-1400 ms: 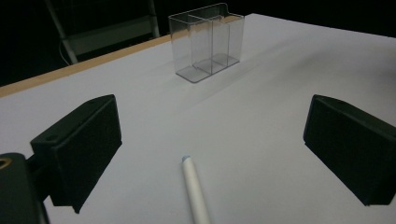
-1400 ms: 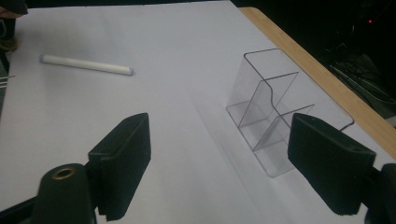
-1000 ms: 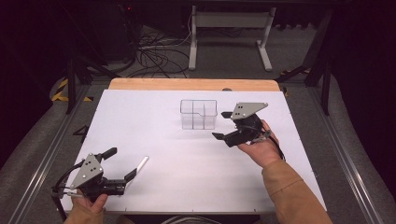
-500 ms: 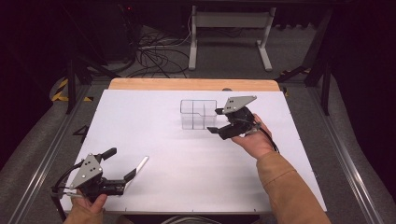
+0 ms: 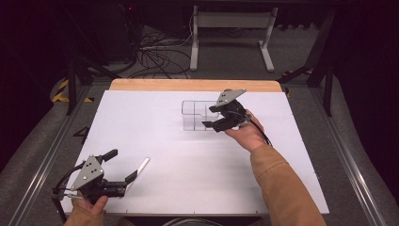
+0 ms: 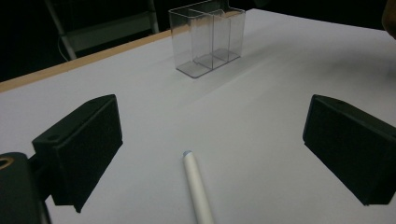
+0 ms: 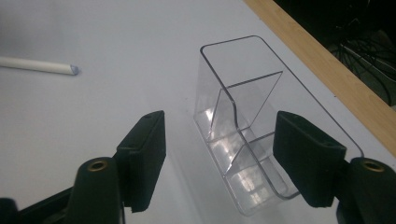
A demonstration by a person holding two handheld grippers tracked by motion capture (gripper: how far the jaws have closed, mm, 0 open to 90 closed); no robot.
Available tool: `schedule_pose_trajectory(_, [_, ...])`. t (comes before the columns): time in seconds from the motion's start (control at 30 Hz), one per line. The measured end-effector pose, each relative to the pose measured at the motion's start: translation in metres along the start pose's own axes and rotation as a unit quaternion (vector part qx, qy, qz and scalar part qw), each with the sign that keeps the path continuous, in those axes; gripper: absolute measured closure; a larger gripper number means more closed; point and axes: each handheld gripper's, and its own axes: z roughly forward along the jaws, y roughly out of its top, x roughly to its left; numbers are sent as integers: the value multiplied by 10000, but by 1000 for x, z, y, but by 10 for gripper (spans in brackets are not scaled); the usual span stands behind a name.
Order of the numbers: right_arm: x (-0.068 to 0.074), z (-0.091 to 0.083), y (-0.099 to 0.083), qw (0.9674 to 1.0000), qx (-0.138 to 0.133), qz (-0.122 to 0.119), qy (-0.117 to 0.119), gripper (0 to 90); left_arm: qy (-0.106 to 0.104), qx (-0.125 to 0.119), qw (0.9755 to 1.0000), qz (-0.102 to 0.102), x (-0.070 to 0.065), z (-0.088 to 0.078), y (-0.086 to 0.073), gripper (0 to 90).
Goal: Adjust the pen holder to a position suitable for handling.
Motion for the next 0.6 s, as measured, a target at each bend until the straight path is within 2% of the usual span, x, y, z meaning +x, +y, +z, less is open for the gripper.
schedule_pose_trajectory(0.43, [-9,31,-2,9994,306,-23,-140,445,-59,22,10000,-48,0,1,0,54])
schedule_pose_trajectory(0.6, [-8,39,3,9990,395,-131,-149,480,-67,24,10000,-53,0,1,0,55])
